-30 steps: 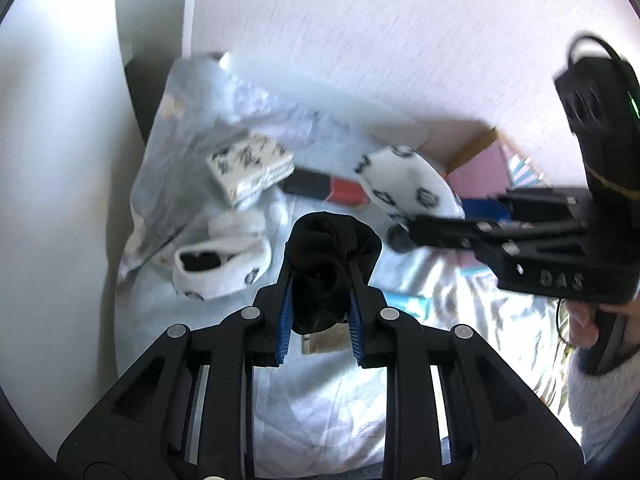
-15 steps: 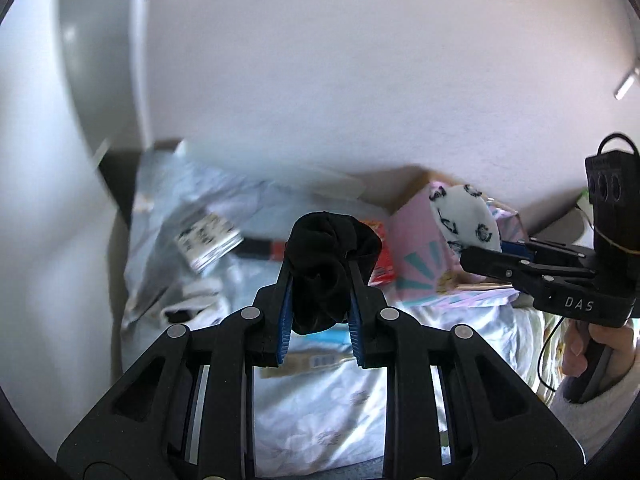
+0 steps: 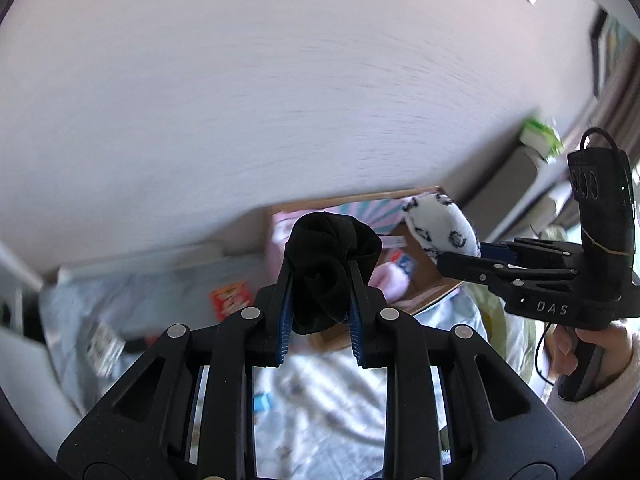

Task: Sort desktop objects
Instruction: 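Carry the scrunchie with the left tool while the right tool carries the sock to the cardboard box, then open the left tool over the box while the right tool releases the sock inside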

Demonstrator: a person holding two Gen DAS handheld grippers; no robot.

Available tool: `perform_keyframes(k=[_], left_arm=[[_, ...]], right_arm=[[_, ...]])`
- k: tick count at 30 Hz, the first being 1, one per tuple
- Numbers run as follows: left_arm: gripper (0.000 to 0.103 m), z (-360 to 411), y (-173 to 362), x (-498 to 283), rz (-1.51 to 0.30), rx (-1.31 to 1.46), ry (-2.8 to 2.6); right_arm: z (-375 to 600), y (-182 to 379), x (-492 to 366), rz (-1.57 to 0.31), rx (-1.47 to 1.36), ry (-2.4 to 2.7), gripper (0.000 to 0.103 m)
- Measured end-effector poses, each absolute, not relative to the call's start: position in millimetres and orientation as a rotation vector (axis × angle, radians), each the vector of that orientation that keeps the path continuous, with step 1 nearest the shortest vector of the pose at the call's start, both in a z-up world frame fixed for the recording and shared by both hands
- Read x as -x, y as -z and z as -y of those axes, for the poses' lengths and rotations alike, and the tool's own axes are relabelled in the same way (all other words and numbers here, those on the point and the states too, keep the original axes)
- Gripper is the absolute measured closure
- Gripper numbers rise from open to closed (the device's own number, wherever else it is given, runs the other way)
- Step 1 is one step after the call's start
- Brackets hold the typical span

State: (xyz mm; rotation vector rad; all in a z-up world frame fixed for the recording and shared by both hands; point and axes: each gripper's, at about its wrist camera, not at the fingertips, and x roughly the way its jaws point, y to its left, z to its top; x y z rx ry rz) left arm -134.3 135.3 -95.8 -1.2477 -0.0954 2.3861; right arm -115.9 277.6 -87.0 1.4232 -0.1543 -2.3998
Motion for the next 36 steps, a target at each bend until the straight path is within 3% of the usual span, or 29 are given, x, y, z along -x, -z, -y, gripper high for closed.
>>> perform_keyframes(k=[6,13,27,36], left_arm=[[0.082,-201,108,162,-0.055,1.277,-2.322],[0.082,-232,127,184,-0.085,1.372,-2.282],[0.082,-218,185,199,-0.139,1.604,-2.237],[0.082,-223,193,204,-0.184,1.65,-2.225]], right_arm=[[-318,103,124,0.163,-1.491,2.455,0.073],[-343,131,143,0.191,-1.572,2.432,0.073],[-349,186,171,0.066,-1.783,2.284,0.073],[-345,196,178,0.0,-1.81,2.256,0.073]])
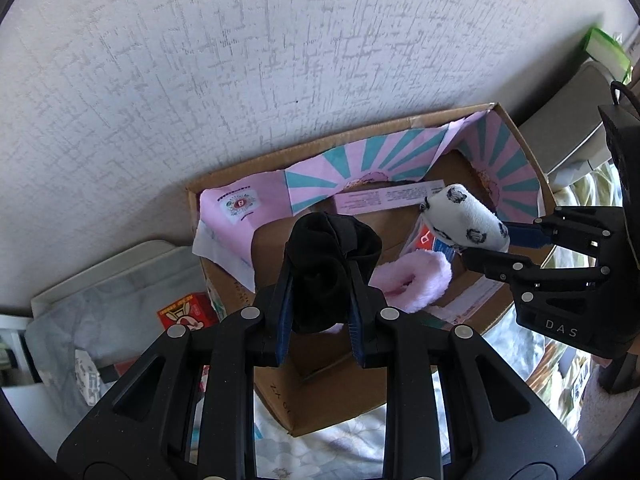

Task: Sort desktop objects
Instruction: 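Open the left tool over the box while the right tool releases the sock inside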

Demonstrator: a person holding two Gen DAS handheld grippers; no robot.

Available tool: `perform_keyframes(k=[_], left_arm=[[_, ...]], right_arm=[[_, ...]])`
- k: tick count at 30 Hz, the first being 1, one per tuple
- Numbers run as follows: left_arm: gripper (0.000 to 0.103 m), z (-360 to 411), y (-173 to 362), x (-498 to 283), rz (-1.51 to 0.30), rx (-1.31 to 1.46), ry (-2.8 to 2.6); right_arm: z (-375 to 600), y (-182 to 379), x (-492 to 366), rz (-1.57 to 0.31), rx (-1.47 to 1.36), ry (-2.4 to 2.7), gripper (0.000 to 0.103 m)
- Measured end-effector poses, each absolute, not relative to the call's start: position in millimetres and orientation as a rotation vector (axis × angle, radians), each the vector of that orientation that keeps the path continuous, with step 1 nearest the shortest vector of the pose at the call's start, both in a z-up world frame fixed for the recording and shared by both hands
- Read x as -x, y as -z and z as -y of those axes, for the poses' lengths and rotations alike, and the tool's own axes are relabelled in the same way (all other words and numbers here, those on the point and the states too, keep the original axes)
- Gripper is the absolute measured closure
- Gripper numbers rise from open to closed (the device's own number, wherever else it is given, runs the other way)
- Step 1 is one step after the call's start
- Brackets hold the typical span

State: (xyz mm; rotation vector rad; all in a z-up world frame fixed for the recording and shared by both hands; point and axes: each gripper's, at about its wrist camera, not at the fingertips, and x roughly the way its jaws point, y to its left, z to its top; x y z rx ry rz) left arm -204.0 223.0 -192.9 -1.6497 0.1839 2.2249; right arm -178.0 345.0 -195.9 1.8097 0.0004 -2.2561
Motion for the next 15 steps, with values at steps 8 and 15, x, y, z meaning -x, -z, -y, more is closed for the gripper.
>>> perform_keyframes(k=[8,15], left_arm=[[0.082,-226,195,207,-0.193,1.675,-2.239],[0.001,-220,199,215,-0.068,1.764,-2.202]], right_arm=[[-354,202,176,0.021,-1.839,2.248,0.073],[-365,193,177,0.107,-1.845,2.249,0.042]])
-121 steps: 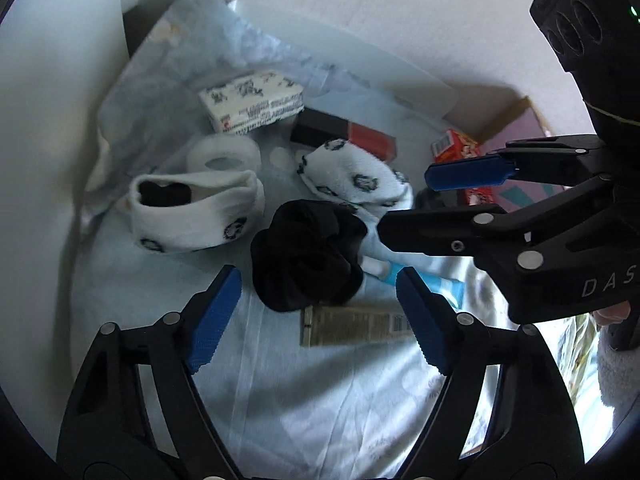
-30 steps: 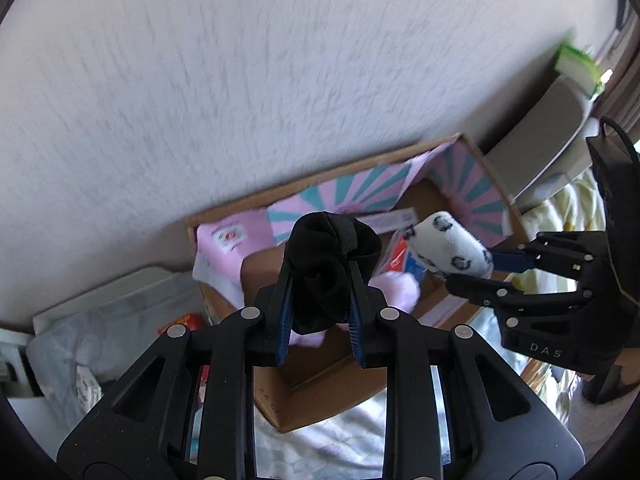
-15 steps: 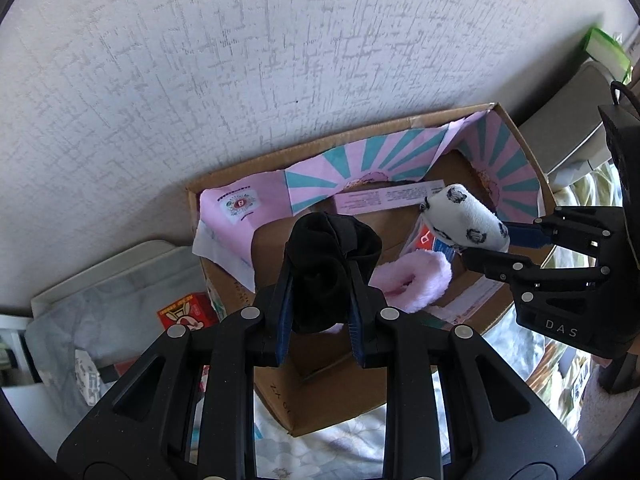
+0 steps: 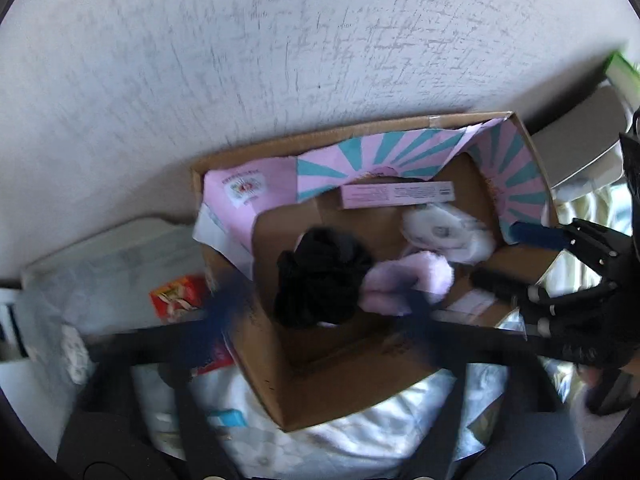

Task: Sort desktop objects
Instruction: 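Open the left tool over the box while the right tool releases the sock inside, then move both tools back toward the second white sock and red lipstick on the cloth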

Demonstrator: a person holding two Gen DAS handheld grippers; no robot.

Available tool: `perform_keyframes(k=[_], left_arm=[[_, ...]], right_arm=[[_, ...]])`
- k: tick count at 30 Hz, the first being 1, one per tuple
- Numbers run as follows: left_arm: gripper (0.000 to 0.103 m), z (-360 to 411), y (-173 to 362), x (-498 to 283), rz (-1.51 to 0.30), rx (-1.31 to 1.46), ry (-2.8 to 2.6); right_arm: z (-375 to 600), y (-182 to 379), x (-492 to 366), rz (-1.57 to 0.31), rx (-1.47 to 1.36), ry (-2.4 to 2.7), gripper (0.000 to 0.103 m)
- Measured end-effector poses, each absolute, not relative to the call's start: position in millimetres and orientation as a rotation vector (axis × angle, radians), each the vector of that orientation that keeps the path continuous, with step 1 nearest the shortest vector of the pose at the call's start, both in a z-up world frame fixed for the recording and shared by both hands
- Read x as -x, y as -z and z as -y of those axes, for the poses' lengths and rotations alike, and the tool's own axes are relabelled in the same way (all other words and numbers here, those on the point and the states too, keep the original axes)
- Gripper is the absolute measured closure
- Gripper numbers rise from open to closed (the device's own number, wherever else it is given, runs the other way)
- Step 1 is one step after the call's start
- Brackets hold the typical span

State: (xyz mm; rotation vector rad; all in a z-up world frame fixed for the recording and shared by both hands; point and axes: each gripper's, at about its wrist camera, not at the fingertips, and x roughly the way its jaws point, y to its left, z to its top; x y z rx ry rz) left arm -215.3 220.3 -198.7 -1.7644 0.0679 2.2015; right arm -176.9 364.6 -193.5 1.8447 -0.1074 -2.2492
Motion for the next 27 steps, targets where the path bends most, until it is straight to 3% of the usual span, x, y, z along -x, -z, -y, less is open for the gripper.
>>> perform_keyframes(k=[1,2,4,7,27], left_arm=[[0.0,-220,198,215,-0.09,1.76,-2.218],[0.0,-221,195,215,-0.123,1.734,-2.239],[0.0,-223,189,212,-0.166,1.689,-2.265],[0.0,-224,178,209,-0.173,1.642,-2.29],[0.0,-188,111,166,-0.031,1.481,-2.253]], right_arm=[[-366,192,176,0.116,-1.839,2.25,0.015],[-368,188,175,0.12,-1.818,2.269,0.006],[-372,184,172,0.125,-1.79,2.289,0.0],[-380,175,172,0.194,-1.766,2.286,0.0],[-351,132,141,0.037,-1.704,2.405,0.0]])
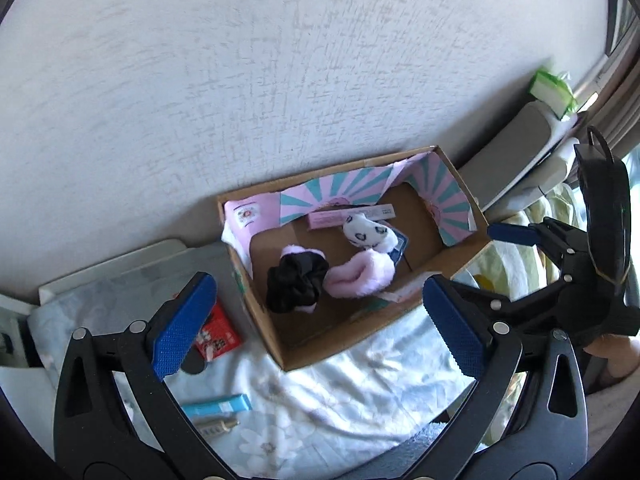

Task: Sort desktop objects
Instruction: 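Move both tools back toward the second white sock and red lipstick on the cloth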

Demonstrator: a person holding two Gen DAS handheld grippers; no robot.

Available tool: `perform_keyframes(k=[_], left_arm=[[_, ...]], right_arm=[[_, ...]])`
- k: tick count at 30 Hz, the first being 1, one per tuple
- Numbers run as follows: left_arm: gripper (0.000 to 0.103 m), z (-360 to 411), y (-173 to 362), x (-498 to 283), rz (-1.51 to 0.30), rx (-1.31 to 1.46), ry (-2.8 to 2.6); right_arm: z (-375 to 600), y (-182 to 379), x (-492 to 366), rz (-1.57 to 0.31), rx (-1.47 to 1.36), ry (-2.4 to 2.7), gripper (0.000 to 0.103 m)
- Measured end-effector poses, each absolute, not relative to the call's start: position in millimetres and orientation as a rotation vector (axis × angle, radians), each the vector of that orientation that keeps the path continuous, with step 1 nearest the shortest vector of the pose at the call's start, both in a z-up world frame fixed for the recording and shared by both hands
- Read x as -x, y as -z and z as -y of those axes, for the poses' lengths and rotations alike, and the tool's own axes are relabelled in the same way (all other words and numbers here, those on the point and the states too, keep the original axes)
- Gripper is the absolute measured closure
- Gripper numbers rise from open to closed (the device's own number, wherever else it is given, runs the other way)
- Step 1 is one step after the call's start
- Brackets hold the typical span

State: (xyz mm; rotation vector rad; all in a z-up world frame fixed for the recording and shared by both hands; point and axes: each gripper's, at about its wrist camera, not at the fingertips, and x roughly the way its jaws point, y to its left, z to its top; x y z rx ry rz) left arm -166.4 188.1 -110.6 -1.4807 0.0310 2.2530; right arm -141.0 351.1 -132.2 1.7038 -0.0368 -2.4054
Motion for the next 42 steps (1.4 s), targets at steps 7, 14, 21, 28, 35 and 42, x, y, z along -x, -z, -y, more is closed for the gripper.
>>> perform_keyframes(k=[7,14,21,28,35,42], left_arm=[[0.0,-158,83,142,-0.105,1.451,-2.31],[0.0,-102,75,129,0.161,1.537,-2.314],[0.0,-42,74,104,0.194,1.55,-2.44],[0.0,-3,69,91,0.285,1.46,-2.46],[0.0,30,68,85,0.295,1.456,-2.531],[0.0,59,99,67,0.353,1.5,-2.55]], right_arm=[[-341,112,128,0.146,-1.652,2.458,0.0],[-328,108,118,0.368,-1.683,2.384,0.0],[-310,96,110,0.319,-1.672,2.455,0.0],[-289,98,104,0.186,-1.657,2.473,0.0],[-251,85,89,-0.027,-1.543,2.417,0.0],[-214,87,92,-0.149,-1.515,2.332,0.0]])
